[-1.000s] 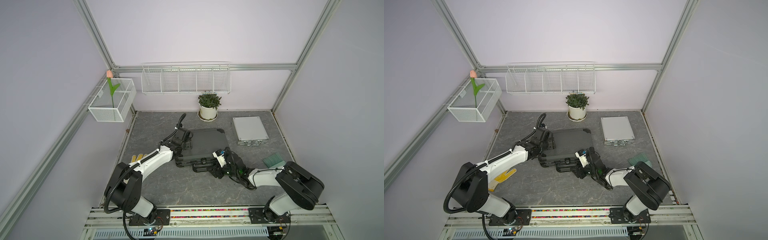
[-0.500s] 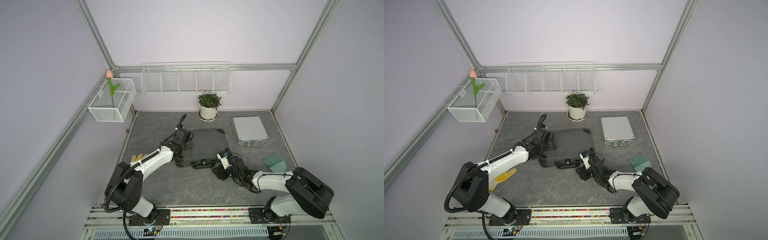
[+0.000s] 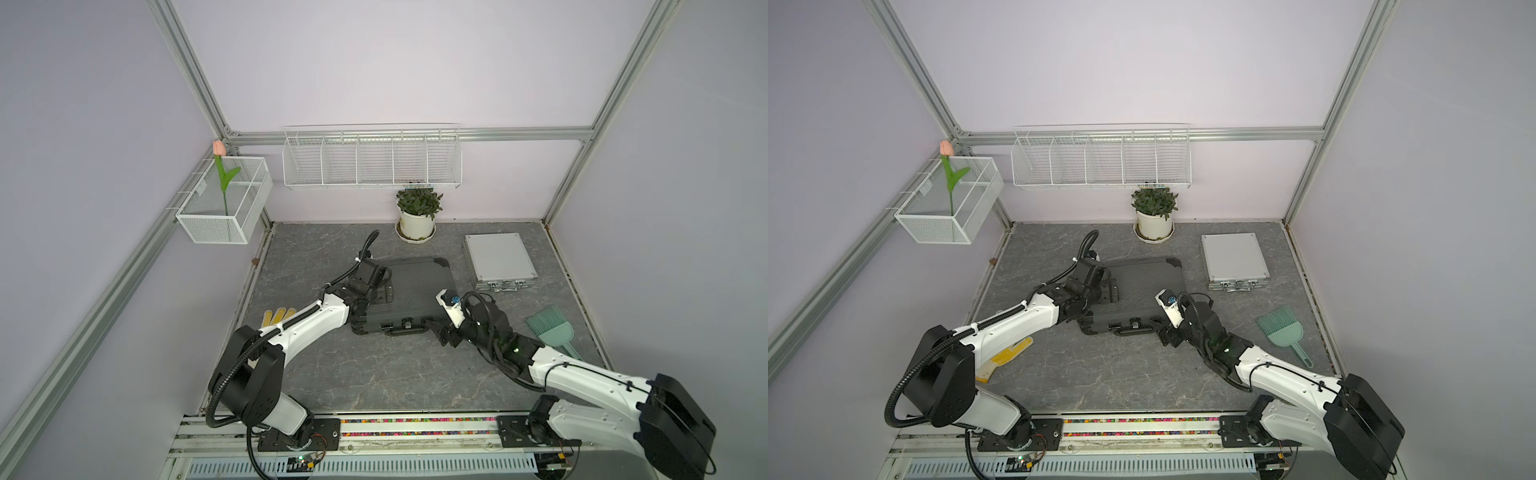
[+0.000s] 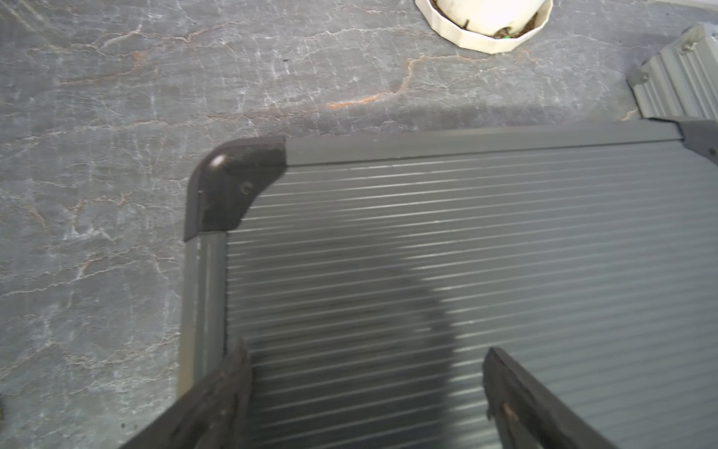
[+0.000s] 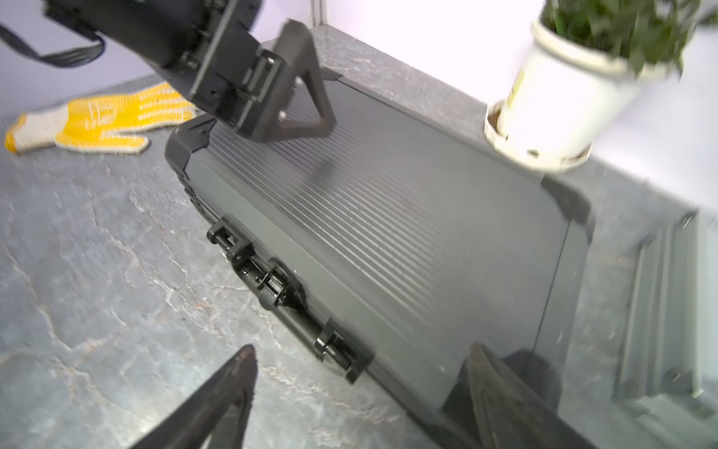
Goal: Close the poker set cases
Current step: Fasten the fastener on the poker set case.
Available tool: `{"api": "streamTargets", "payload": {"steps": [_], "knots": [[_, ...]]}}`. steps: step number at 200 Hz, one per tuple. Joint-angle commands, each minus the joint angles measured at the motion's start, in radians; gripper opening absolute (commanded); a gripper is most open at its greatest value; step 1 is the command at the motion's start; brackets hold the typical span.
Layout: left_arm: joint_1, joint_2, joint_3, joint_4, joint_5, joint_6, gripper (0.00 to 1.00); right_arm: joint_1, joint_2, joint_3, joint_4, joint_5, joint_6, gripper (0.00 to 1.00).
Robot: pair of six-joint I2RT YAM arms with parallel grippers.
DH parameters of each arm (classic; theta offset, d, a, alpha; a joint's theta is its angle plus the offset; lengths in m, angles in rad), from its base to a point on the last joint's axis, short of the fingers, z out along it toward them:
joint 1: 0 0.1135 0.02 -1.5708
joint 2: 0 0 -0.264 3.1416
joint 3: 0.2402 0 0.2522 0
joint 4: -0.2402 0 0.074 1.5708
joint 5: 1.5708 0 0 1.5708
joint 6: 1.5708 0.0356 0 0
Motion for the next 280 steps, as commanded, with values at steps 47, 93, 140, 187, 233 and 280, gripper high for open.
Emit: {"api": "streamTargets", "payload": {"steps": [47, 93, 140, 187, 233, 280], "knots": [[-0.01, 0.08, -0.125, 0.147, 0.082, -0.088, 0.95, 0.004, 0.115, 0.067, -0.018, -0.05, -0.434, 0.95], [-0.014, 0.115, -0.206, 0.227, 0.103, -0.123, 0.94, 0.01, 0.206, -0.002, 0.165, -0.089, -0.592, 0.95], [-0.014, 0.105, -0.219, 0.222, 0.074, -0.123, 0.95, 0.05, 0.305, -0.01, 0.318, -0.073, -0.659, 0.95], [-0.014, 0.101, -0.223, 0.222, 0.061, -0.12, 0.95, 0.082, 0.413, 0.029, 0.376, -0.069, -0.668, 0.95], [-0.013, 0.072, -0.231, 0.199, 0.031, -0.114, 0.95, 0.101, 0.539, 0.029, 0.542, -0.014, -0.647, 0.92], [-0.014, 0.056, -0.236, 0.186, 0.009, -0.117, 0.95, 0.101, 0.598, 0.049, 0.544, 0.02, -0.658, 0.86]]}}
